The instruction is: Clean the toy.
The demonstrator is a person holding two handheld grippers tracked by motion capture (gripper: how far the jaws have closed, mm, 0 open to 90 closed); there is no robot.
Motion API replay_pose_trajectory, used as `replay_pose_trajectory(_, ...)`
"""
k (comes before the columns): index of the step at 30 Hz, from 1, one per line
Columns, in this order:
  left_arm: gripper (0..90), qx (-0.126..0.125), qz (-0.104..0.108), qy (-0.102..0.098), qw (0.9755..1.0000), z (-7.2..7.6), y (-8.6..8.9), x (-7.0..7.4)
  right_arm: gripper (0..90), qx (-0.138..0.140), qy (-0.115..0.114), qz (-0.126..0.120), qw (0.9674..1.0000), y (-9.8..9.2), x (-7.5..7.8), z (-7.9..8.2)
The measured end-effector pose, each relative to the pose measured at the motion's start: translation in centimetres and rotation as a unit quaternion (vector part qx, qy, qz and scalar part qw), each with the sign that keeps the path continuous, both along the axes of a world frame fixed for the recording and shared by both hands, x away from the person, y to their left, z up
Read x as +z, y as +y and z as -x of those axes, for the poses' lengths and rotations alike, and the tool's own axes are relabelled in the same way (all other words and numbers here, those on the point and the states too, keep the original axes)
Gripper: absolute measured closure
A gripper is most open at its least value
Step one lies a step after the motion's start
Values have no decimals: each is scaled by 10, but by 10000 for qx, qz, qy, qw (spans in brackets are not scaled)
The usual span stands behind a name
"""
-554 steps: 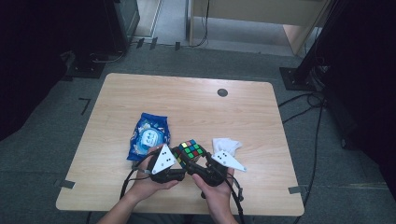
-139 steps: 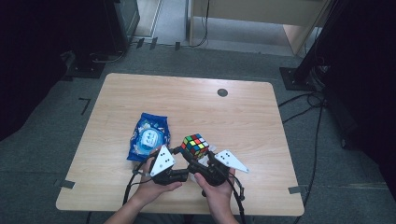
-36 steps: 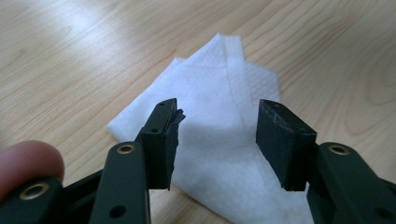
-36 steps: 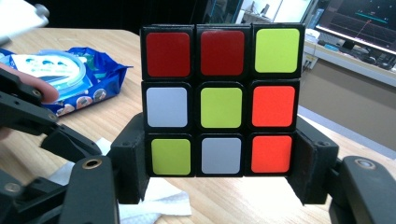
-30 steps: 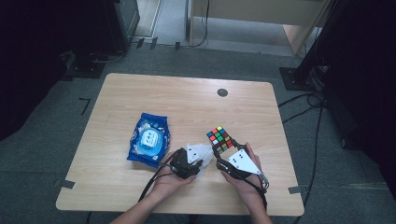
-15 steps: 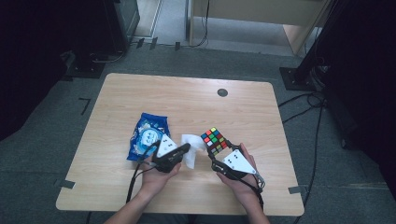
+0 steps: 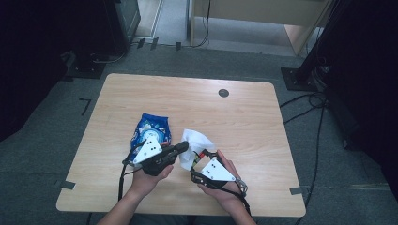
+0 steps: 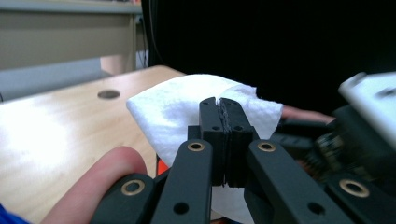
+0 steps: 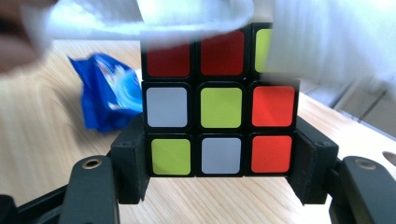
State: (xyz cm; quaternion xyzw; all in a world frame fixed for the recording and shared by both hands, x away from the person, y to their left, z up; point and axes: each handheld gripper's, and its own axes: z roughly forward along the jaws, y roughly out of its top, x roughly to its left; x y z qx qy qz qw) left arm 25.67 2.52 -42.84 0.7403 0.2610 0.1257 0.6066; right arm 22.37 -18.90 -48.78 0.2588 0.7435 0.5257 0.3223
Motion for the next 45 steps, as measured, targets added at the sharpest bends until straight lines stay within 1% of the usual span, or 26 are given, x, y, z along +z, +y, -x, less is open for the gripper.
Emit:
replay_pose_trajectory(1,900,18,-21,-23,10000,0,-1,-2,350,39,-22,-33,10000,0,2,1)
replay_pose_trajectory(2,900,80,-68,-69,9999,0,-1,-2,350,41,-30,20,10000,1,4,2)
replay_pose_trajectory(4,900,286,-277,-171,9991,-1,0,-2,350,15,-92,86,9999,0,4,3)
replay_pose_trajectory(6,900,523,-403,-127,9977,-5,4,-3,350,18,-117,68,9999,-2,5,3)
replay_pose_trajectory(8,900,806,-538,-81,9953,-11,9,-4,350,-19,-135,37,9999,-3,6,3)
replay_pose_trajectory(9,900,908,-561,-31,9943,-13,12,-5,350,-31,-159,-2,9999,-5,7,3)
replay_pose_trajectory(10,900,948,-528,24,9941,-15,16,-5,350,-29,-160,-88,9998,-6,8,3)
replay_pose_trajectory(12,900,889,-327,62,9955,-13,19,-2,350,-33,-146,-112,9998,-7,9,2)
replay_pose_trajectory(15,900,372,-23,-60,9993,-3,14,7,350,-72,-92,-20,9999,-5,6,1)
replay_pose_trajectory(17,899,208,-125,-140,9996,3,4,9,350,-65,-68,34,10000,-2,4,1)
replay_pose_trajectory(18,899,196,-168,-125,9996,4,1,9,350,-46,-75,44,10000,-1,4,2)
replay_pose_trajectory(21,897,165,-124,-3,9998,2,-1,4,350,35,-116,29,9999,2,6,4)
replay_pose_trajectory(24,899,411,-182,81,9990,-4,4,3,350,-14,-151,23,9999,-1,8,5)
replay_pose_trajectory(26,899,625,-213,145,9977,-8,9,1,350,-23,-159,-75,9998,-5,10,4)
replay_pose_trajectory(28,899,902,-311,244,9951,-14,14,-2,350,-78,-189,-128,9997,-9,11,2)
replay_pose_trajectory(29,899,988,-302,299,9942,-17,16,-4,350,-122,-190,-168,9996,-12,12,1)
replay_pose_trajectory(31,898,1041,-307,410,9932,-20,16,-8,350,-281,-222,-159,9992,-18,14,-2)
replay_pose_trajectory(33,896,1070,-398,470,9924,-22,12,-13,350,-496,-206,-163,9984,-26,14,-5)
replay_pose_trajectory(34,895,1077,-500,485,9917,-23,8,-17,350,-629,-155,-168,9978,-30,14,-7)
replay_pose_trajectory(36,889,1141,-774,556,9889,-25,0,-25,349,-885,-26,-199,9959,-39,12,-11)
replay_pose_trajectory(37,882,1270,-1029,557,9850,-27,-5,-29,350,-995,23,-208,9948,-43,10,-13)
replay_pose_trajectory(38,867,1324,-1237,565,9818,-29,-10,-33,349,-1115,85,-204,9935,-47,9,-15)
replay_pose_trajectory(40,836,1295,-1486,643,9783,-33,-15,-41,349,-1292,247,-251,9910,-56,6,-17)
replay_pose_trajectory(42,796,1222,-1547,784,9772,-37,-19,-47,349,-1448,362,-281,9884,-62,3,-19)
replay_pose_trajectory(44,745,1259,-1632,805,9752,-38,-22,-50,349,-1540,448,-274,9867,-67,0,-20)
replay_pose_trajectory(45,717,1245,-1620,824,9754,-38,-23,-51,349,-1576,474,-285,9859,-68,-1,-21)
